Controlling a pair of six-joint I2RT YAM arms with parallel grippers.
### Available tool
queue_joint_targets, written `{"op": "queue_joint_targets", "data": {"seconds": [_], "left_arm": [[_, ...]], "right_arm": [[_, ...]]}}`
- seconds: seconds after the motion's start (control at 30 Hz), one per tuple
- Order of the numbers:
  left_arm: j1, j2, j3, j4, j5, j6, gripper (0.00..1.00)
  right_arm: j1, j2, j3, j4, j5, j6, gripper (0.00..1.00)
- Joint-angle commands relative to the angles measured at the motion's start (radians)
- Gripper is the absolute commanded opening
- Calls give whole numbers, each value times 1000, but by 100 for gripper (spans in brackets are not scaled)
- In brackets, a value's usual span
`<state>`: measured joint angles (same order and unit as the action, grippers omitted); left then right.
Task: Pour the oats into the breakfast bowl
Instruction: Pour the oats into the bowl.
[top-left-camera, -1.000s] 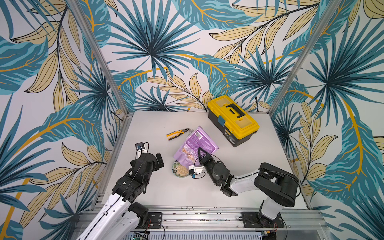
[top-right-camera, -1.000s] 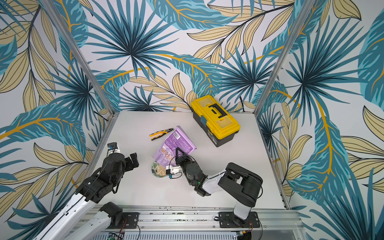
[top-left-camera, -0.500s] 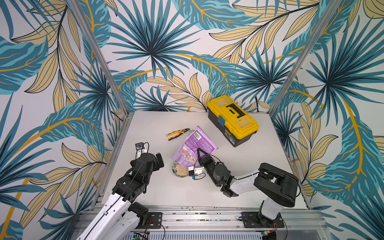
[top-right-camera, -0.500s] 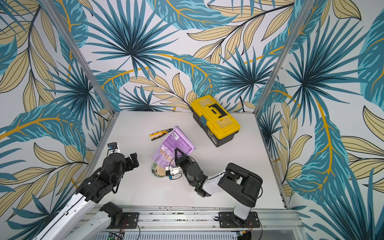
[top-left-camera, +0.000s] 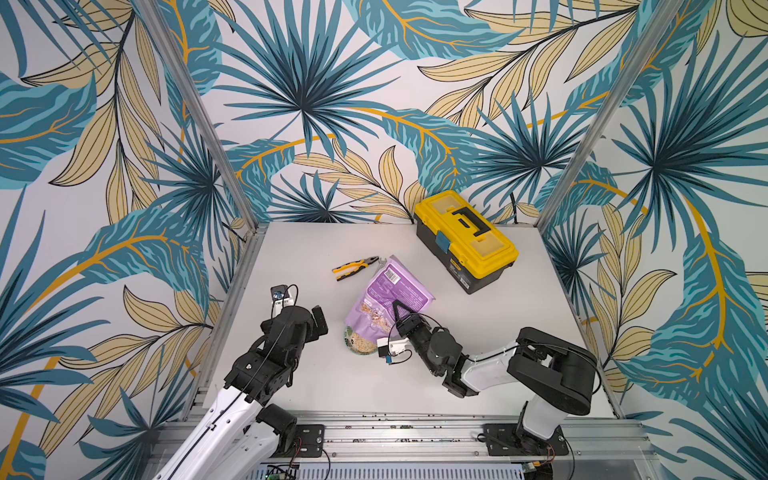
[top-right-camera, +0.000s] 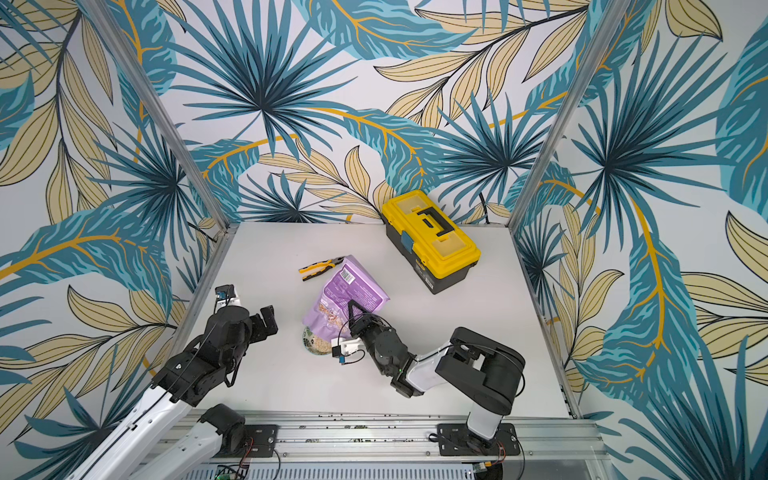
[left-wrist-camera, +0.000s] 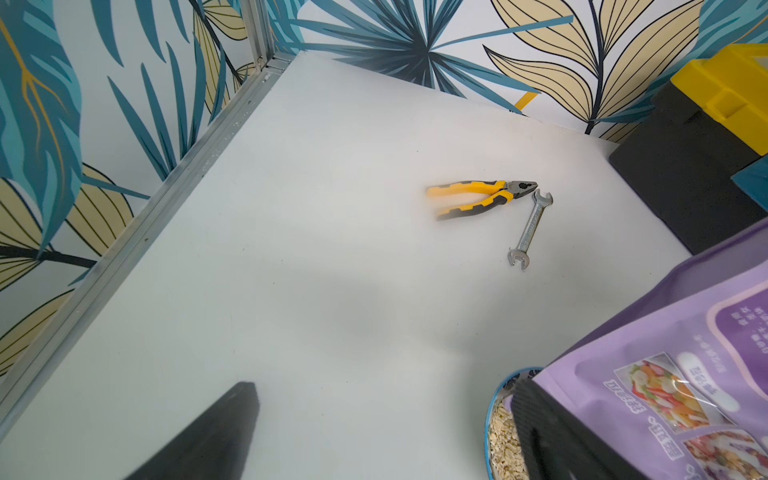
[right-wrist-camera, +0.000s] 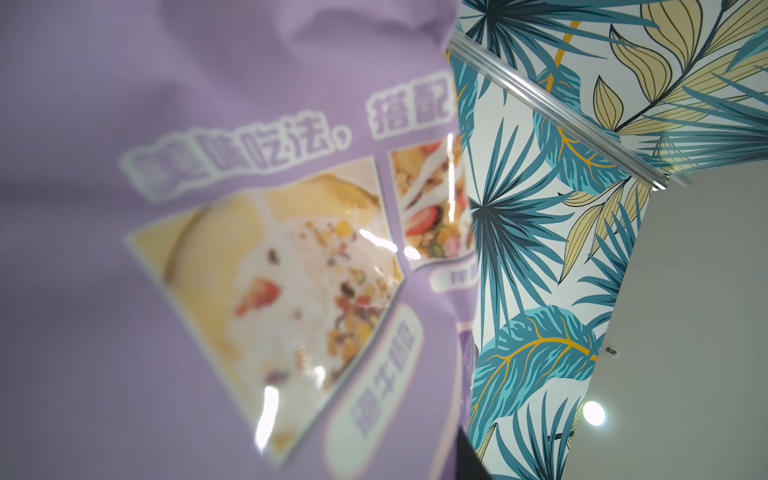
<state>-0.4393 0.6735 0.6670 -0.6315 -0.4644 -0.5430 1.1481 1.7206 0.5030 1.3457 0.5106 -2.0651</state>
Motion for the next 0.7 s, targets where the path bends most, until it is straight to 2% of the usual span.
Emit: {"op": "queue_joint_targets", "data": {"seconds": [0.0, 0.33, 0.67], "left_arm": [[5, -1, -4, 7, -8, 4, 100], [5, 0, -4, 4, -8, 4, 100], [5, 11, -1, 9, -5, 7, 100]], "right_arm": [[17, -40, 12, 219, -15, -26, 0], [22, -34, 16, 211, 4, -12, 0], [-18, -73, 6, 150, 11, -9, 0]]}}
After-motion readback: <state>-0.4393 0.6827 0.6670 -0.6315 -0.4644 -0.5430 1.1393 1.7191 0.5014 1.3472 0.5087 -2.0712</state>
